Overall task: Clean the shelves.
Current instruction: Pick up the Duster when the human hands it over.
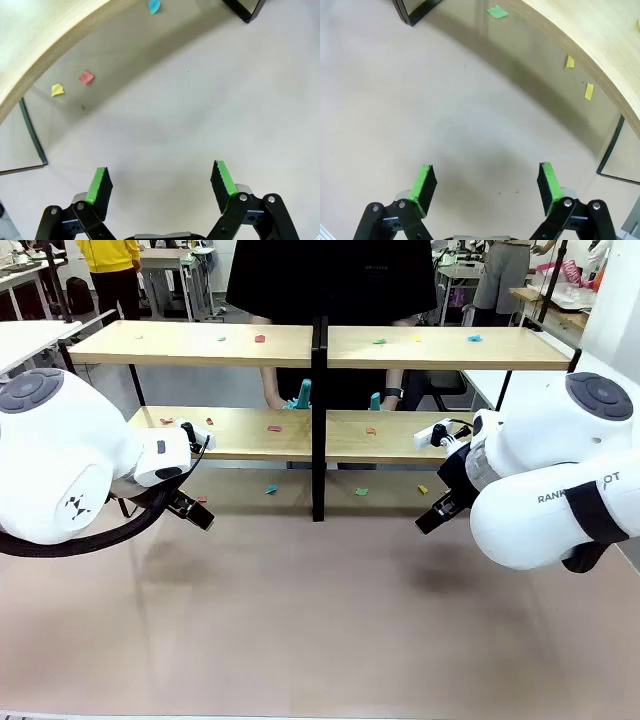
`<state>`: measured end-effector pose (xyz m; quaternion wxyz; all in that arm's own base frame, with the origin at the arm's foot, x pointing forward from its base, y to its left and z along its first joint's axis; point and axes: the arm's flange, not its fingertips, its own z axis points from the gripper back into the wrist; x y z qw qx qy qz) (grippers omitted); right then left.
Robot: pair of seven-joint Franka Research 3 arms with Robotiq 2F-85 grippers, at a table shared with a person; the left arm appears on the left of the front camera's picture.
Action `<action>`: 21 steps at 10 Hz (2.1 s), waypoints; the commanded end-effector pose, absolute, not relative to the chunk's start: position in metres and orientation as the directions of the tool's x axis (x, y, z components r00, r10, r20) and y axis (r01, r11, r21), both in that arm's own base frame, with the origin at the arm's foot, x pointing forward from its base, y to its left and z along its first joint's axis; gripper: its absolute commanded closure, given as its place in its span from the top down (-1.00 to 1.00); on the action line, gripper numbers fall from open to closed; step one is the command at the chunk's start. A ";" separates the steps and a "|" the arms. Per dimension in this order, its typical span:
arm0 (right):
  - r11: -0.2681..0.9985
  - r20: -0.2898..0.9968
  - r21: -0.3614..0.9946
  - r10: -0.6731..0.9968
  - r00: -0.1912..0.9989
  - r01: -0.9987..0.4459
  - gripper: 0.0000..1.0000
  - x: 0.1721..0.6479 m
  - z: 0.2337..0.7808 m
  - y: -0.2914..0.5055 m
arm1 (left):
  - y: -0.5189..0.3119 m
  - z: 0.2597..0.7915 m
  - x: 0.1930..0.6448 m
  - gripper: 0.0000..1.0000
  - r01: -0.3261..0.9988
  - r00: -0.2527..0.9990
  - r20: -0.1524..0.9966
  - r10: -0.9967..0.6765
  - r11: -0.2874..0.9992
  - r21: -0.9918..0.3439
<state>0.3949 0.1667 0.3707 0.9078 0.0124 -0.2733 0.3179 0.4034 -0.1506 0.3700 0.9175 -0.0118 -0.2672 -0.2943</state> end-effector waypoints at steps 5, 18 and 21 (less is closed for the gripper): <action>0.798 0.504 -0.151 0.570 0.648 -0.584 1.00 0.395 0.371 0.167 | -0.151 0.370 0.403 1.00 0.546 0.684 0.498 -0.534 0.826 0.136; 0.868 0.525 0.273 0.226 0.820 -0.414 1.00 0.335 0.543 0.050 | -0.058 0.531 0.282 1.00 0.695 0.595 0.640 -0.486 0.711 -0.107; 0.933 0.626 0.152 0.164 0.762 -0.326 1.00 0.298 0.620 0.000 | -0.001 0.601 0.225 1.00 0.656 0.497 0.776 -0.389 0.754 -0.041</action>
